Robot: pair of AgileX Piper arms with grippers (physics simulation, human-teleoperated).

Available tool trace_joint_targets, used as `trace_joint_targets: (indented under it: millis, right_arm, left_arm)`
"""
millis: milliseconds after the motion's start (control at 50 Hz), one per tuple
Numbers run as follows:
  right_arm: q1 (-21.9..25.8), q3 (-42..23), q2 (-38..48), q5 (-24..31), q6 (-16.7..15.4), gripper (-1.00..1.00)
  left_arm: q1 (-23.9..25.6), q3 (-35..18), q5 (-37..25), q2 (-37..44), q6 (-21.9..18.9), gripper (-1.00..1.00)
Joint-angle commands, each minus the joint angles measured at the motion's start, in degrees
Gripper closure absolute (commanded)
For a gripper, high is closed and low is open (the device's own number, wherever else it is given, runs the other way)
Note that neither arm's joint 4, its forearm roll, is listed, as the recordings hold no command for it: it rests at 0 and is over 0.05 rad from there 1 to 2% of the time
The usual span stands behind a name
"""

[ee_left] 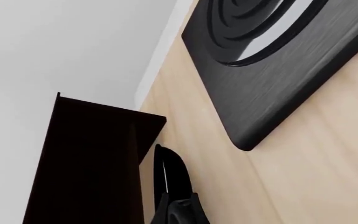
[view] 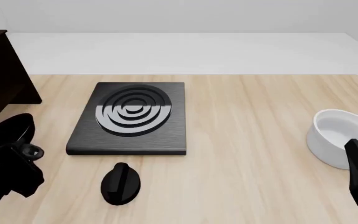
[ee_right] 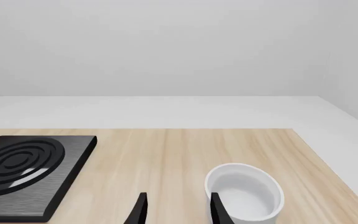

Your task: Put the frying pan under the cabinet shelf.

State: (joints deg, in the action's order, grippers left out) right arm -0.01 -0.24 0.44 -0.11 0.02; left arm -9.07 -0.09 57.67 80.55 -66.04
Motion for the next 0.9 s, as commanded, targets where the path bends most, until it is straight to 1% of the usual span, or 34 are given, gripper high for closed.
trace_joint_targets:
  millis: [20,360,560,720,900]
  right_arm:
    - [0.0,0.0,0.0,0.0,0.0,-1.00]
    - [0.0,0.0,0.0,0.0,0.0,-1.00]
    - [0.0,0.0,0.0,0.0,0.0,-1.00]
    - [0.0,0.0,0.0,0.0,0.0,-1.00]
    - [0.0,0.0,0.0,0.0,0.0,-1.00]
  left_arm:
    - [-1.9,-0.5,3.5,3.3,-0.8,1.00]
    - [-3.8,-1.7,9.0,10.9,-1.2,1.00]
    - [-4.9,-2.5,10.5,14.0,-0.6,1.00]
    - [-4.9,-3.2,9.4,13.7,-0.5,1.00]
    - [-5.0,-3.7,9.8,14.9,-0.5,1.00]
